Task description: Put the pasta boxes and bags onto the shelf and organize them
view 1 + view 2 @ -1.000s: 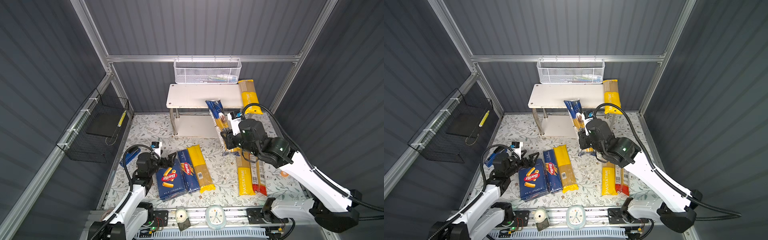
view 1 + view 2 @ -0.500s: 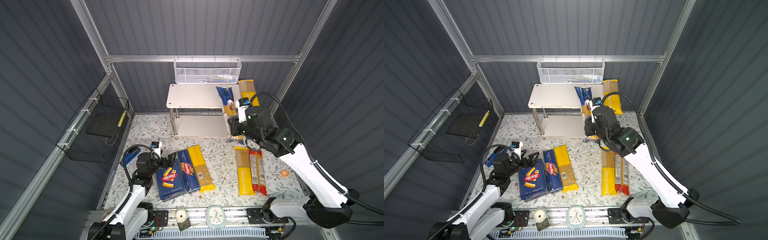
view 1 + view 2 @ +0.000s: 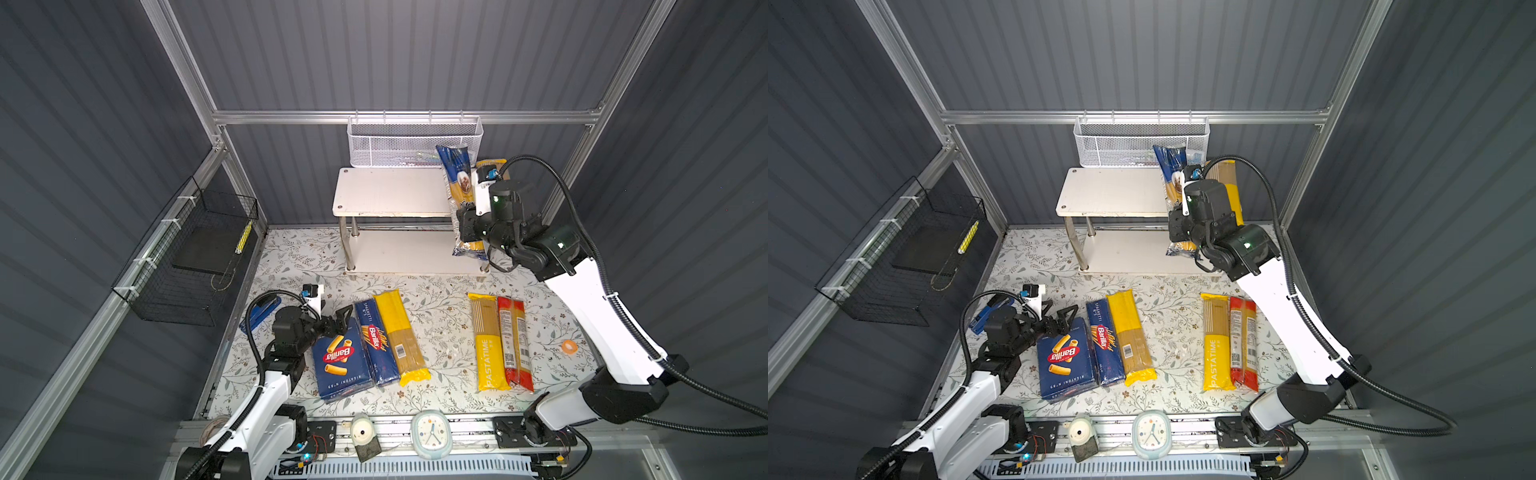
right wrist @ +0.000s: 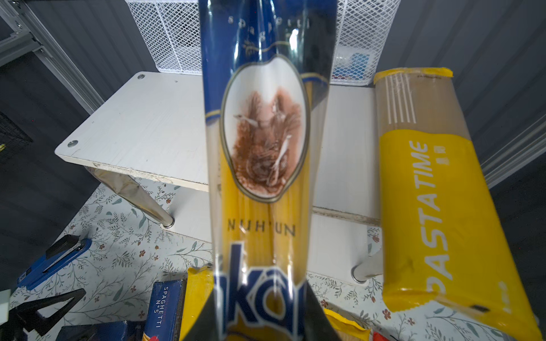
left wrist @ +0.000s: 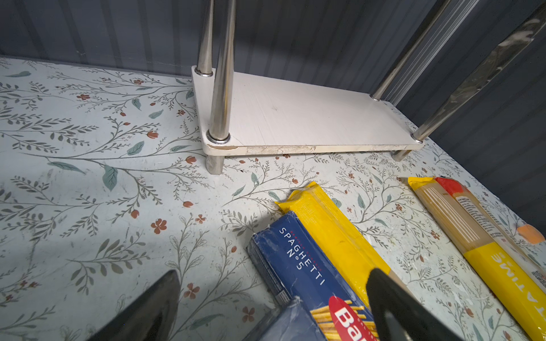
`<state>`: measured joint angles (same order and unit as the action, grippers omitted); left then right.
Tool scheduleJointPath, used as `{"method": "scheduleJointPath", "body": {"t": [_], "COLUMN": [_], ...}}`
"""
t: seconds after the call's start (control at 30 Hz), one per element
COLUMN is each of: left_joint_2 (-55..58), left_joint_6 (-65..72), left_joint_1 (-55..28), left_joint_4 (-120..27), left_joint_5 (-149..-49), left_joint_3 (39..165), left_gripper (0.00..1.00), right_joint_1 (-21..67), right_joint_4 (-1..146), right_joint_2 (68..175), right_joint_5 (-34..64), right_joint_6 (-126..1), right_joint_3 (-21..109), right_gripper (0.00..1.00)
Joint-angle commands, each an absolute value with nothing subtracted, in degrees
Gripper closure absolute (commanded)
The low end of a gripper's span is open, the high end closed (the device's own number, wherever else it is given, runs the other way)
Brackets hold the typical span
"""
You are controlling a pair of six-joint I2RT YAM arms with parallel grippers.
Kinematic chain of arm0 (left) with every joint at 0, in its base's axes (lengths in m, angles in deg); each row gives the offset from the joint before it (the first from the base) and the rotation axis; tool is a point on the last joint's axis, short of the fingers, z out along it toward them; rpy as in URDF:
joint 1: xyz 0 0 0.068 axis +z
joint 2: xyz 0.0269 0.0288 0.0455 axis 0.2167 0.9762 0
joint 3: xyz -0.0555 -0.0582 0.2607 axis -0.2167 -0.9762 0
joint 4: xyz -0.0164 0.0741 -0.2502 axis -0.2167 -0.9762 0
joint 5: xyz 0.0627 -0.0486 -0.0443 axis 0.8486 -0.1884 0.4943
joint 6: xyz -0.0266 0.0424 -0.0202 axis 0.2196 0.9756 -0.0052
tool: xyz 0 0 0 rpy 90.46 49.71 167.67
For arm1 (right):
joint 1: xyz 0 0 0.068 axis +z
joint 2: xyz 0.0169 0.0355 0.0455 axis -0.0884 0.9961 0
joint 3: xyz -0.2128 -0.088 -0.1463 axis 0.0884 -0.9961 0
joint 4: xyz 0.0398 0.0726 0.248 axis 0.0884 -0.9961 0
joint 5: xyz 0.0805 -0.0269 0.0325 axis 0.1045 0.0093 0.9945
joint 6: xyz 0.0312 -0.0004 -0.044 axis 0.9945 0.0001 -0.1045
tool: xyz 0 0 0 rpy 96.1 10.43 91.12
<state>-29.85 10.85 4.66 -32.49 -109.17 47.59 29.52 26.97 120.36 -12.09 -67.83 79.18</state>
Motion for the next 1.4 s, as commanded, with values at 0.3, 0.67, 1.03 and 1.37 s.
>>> {"method": "scheduleJointPath", "body": {"t": [0.3, 0.67, 1.03, 1.37], "left_joint_2": [-30.6, -31.2, -30.1, -29.8], "left_joint_6": [11.1, 10.8, 11.0, 11.1], "left_joint_1": [4.3, 4.3, 4.3, 4.3], "left_joint_4": [-31.8, -32.0, -31.9, -31.9], "left_joint_5": [-109.1, -107.4, -108.1, -108.1], "left_joint_3": [47.1, 46.8, 47.3, 47.4], "left_gripper": [0.00, 0.00, 0.01, 0.00], "right_joint_1": [24.9, 22.4, 21.6, 21.3], "right_joint_4": [32.4, 29.7, 28.5, 29.2], "right_joint_2": [124.5, 131.0, 136.5, 140.5], "right_joint_5": [-13.2, -13.2, -12.7, -13.3], "right_joint_6": [-69.9, -72.2, -70.4, -68.2], "right_joint_3": [88.0, 97.4, 101.9, 103.6], "right_gripper": [0.79, 0.79, 0.78, 0.78]}}
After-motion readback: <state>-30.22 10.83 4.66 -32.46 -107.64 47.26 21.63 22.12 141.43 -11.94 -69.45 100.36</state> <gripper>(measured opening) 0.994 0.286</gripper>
